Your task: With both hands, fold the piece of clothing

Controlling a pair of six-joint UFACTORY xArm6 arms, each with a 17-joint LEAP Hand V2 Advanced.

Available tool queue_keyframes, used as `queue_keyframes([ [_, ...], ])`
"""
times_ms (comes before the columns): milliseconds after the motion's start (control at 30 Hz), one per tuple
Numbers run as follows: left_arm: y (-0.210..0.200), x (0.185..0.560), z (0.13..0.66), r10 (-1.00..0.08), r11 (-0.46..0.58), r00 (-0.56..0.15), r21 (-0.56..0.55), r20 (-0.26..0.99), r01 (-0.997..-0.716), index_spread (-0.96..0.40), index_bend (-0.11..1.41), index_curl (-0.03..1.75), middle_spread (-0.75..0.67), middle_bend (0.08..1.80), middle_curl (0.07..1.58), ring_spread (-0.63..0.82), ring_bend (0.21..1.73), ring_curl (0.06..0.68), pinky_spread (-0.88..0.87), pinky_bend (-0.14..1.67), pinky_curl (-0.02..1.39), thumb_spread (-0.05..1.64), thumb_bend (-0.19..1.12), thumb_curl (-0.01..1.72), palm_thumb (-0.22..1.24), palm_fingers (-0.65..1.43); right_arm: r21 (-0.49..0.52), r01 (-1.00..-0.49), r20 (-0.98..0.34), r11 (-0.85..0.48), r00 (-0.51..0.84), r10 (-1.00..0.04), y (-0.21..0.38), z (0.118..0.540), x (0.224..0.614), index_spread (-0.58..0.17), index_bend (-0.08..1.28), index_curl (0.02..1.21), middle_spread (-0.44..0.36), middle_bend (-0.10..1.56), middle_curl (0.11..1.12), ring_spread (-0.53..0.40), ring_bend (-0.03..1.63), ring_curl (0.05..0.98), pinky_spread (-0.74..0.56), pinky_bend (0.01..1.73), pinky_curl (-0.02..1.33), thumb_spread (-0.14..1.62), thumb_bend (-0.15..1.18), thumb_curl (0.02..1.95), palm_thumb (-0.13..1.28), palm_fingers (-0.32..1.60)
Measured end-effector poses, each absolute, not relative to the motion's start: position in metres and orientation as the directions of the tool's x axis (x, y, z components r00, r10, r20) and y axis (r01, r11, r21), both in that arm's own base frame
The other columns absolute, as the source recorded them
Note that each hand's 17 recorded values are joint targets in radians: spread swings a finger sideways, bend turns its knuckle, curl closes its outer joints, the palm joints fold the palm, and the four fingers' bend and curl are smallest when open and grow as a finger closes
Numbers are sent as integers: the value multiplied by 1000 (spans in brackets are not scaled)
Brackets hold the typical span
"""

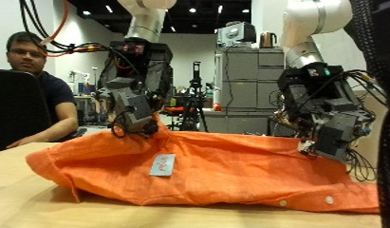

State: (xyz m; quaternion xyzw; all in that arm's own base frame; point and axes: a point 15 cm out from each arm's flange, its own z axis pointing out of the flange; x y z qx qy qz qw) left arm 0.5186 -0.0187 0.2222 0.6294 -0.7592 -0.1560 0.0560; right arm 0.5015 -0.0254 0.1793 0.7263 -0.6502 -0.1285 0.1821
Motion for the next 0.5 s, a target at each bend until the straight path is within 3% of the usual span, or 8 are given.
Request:
queue_keyframes([
  [33,-14,520,221,-975,151,-192,305,-109,-940,-425,44,1362,-635,709,1226,-428,1460,619,-622,1266,749,1000,-41,592,622,442,425,-902,40,-83,110,-993,-24,179,503,-325,394,878,-168,1226,867,-260,1429,781,-341,1217,1027,1536,-6,444,780,747],
  [133,-6,527,218,-983,134,-162,280,-81,-951,-322,79,1207,-510,467,1129,-361,1343,607,-578,1262,770,1051,-58,536,508,15,380,-922,16,-72,84,-996,-21,176,515,-329,264,827,-163,1201,851,-263,1430,768,-352,1250,1011,1568,-5,404,752,757],
  [233,-1,537,219,-991,118,-129,234,-30,-965,-191,176,1075,-298,311,1007,-143,1079,499,-385,964,683,1103,-65,468,380,-251,276,-959,-2,-64,66,-998,-19,188,538,-329,135,760,-157,1116,818,-258,1402,729,-382,1268,962,1593,0,357,734,738],
  [333,3,549,230,-994,104,-100,165,32,-981,-58,146,949,-41,188,892,122,875,408,-49,705,597,1135,-61,401,257,-279,169,-984,-7,-56,55,-998,-23,214,552,-323,135,728,-152,1064,797,-264,1385,704,-417,1243,911,1598,6,328,729,726],
  [500,13,551,265,-992,100,-94,76,81,-992,90,120,746,261,132,695,385,678,305,331,516,463,1153,-40,332,135,-220,112,-993,-5,-46,46,-999,-31,242,528,-315,152,690,-147,967,760,-267,1363,658,-492,1166,820,1598,4,277,694,705],
])
